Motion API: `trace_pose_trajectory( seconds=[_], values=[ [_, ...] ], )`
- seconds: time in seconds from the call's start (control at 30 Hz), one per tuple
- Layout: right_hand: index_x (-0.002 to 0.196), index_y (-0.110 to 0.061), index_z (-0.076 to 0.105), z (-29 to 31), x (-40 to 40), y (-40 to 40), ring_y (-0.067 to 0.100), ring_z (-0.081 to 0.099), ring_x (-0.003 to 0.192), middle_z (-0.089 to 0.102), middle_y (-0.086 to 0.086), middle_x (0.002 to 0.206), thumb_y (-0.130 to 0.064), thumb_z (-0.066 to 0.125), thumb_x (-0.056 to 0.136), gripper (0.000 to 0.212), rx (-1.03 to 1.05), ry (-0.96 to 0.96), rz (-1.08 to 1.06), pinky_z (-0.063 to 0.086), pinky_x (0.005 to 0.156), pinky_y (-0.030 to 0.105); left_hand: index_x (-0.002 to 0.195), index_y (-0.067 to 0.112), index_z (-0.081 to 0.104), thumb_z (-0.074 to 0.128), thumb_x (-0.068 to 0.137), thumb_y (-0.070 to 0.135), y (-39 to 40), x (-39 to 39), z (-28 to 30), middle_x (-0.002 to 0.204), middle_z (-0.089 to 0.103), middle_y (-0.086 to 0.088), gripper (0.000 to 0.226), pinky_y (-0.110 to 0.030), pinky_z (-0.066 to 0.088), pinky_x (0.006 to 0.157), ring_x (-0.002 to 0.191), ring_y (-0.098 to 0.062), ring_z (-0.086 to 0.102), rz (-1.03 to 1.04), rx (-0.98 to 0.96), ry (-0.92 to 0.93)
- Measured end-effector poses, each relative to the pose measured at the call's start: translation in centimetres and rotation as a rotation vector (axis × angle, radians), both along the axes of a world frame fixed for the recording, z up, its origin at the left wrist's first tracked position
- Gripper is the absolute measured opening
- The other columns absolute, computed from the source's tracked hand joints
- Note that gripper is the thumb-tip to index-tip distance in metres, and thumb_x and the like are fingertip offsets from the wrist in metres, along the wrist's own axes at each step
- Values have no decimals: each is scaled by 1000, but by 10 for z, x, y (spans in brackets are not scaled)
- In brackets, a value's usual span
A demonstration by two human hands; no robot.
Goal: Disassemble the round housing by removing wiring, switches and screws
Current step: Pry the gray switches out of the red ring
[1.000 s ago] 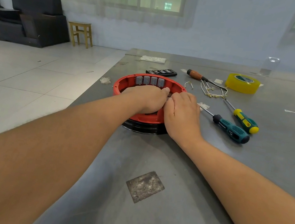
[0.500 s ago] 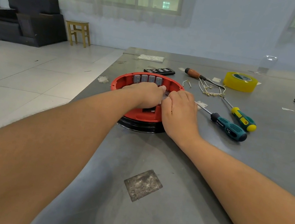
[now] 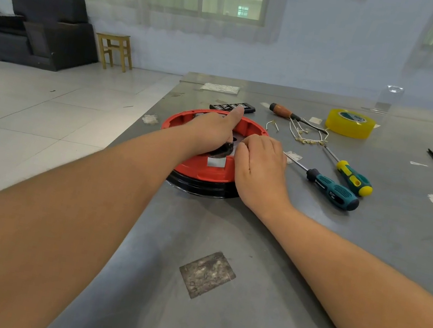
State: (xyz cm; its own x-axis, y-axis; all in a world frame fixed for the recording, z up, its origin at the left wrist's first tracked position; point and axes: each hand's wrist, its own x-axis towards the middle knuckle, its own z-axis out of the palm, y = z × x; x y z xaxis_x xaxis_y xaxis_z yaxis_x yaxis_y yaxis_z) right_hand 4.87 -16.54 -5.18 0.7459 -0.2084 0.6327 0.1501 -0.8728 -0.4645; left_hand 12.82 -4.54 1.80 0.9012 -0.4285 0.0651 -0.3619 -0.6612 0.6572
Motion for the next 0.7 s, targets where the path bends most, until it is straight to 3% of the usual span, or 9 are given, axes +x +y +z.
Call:
trace_pose_trajectory(
  seconds=[0.1,0.2,0.37,0.43,0.57,0.7],
  values=[
    [108,-26,55,-1,-4,3,12,46,115,55,-10,111,-40,35,98,27,20,-63,68,25,108,37,68,20,58,13,100,78,0,-3,2,66,56,2,79,-33,34,64,63,-14,50,10,-24,-13],
    [117,-30,50,-2,-9,6,8,45,119,52,-14,117,-46,50,90,32,-24,-116,133,23,107,37,64,20,54,11,98,79,0,-4,3,65,53,3,81,-32,31,63,64,-14,49,11,-68,-30],
    [119,-33,50,1,-9,9,10,46,118,53,-14,119,-66,62,83,50,-102,-139,109,27,102,39,87,18,72,6,95,83,0,-3,3,90,67,-1,94,-29,34,73,83,-10,56,-3,-55,3],
    [114,-32,53,1,-8,10,10,48,111,54,-13,112,-65,60,85,44,-118,-144,102,27,99,38,82,18,71,5,96,82,-2,-4,3,94,70,-3,93,-34,34,82,85,-10,58,-5,-36,-12],
    [102,-29,60,-2,-5,8,13,54,98,56,-14,96,-49,55,94,22,-139,-207,72,27,88,36,73,14,63,7,93,86,2,-4,4,83,68,-2,93,-28,34,68,80,-15,59,6,-104,20],
    [104,-34,54,-1,-5,9,6,53,95,58,-18,97,-53,55,94,22,-82,-192,119,26,88,34,75,11,66,9,99,79,1,-5,0,82,71,-1,91,-26,32,66,78,-11,60,9,-88,-27]
  ],
)
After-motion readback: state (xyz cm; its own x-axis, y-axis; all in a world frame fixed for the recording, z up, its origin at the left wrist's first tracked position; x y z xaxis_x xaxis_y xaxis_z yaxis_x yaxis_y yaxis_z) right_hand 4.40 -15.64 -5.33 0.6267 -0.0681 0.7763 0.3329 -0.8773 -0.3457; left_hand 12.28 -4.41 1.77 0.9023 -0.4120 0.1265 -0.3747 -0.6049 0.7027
